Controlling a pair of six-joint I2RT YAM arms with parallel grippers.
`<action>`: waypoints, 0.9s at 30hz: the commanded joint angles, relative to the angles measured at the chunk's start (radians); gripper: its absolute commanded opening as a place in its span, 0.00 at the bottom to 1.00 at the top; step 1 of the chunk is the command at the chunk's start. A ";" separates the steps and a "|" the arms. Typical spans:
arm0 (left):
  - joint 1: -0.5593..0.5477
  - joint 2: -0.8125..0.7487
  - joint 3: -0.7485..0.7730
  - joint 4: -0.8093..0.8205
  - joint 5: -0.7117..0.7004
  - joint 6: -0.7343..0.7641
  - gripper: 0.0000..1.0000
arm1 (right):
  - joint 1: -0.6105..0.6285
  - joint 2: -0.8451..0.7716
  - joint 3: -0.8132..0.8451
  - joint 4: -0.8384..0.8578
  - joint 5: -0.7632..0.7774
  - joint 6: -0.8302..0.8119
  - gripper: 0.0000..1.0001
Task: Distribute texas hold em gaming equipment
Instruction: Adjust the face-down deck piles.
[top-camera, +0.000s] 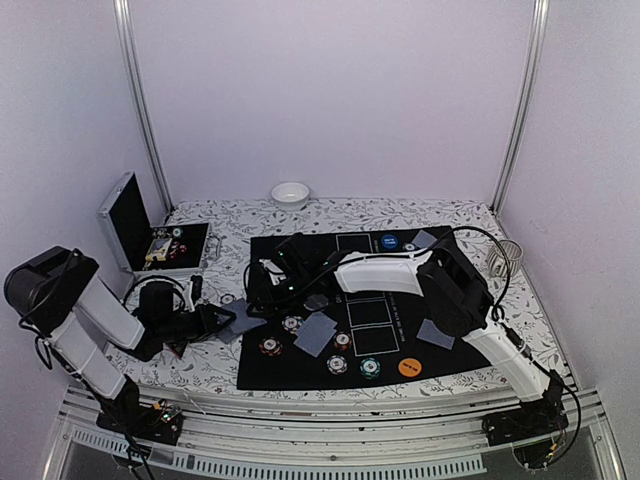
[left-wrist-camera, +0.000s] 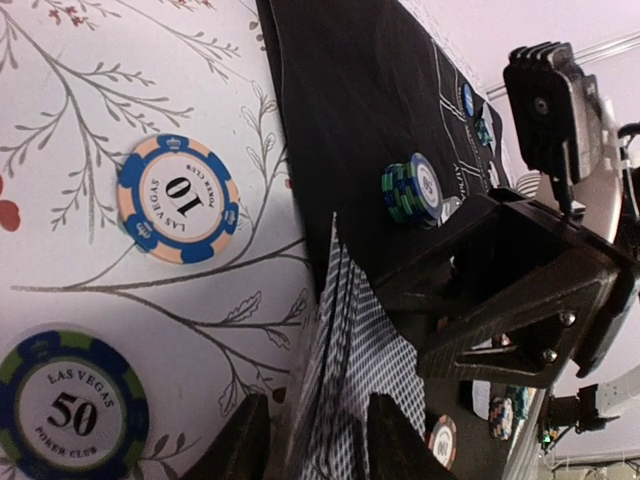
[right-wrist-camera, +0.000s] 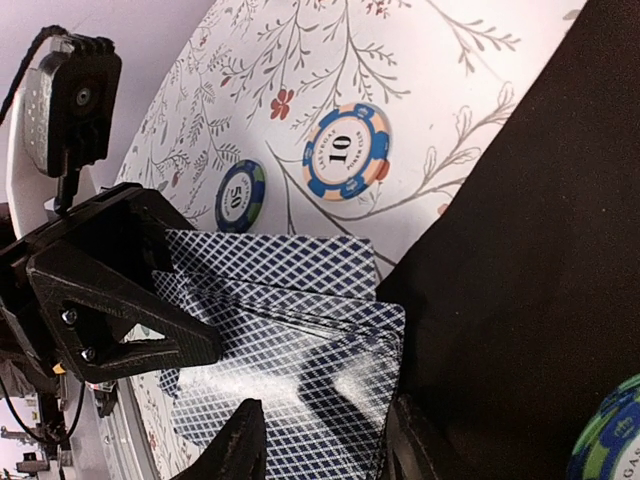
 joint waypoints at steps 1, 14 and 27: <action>0.009 0.038 0.018 0.043 0.021 -0.019 0.36 | 0.009 0.046 0.027 -0.017 -0.086 -0.018 0.40; 0.007 -0.093 -0.068 0.133 0.045 -0.014 0.00 | 0.001 -0.094 -0.051 -0.005 -0.040 -0.068 0.31; -0.018 -0.707 -0.083 -0.066 0.081 0.112 0.00 | 0.003 -0.424 -0.292 0.131 -0.070 -0.219 0.84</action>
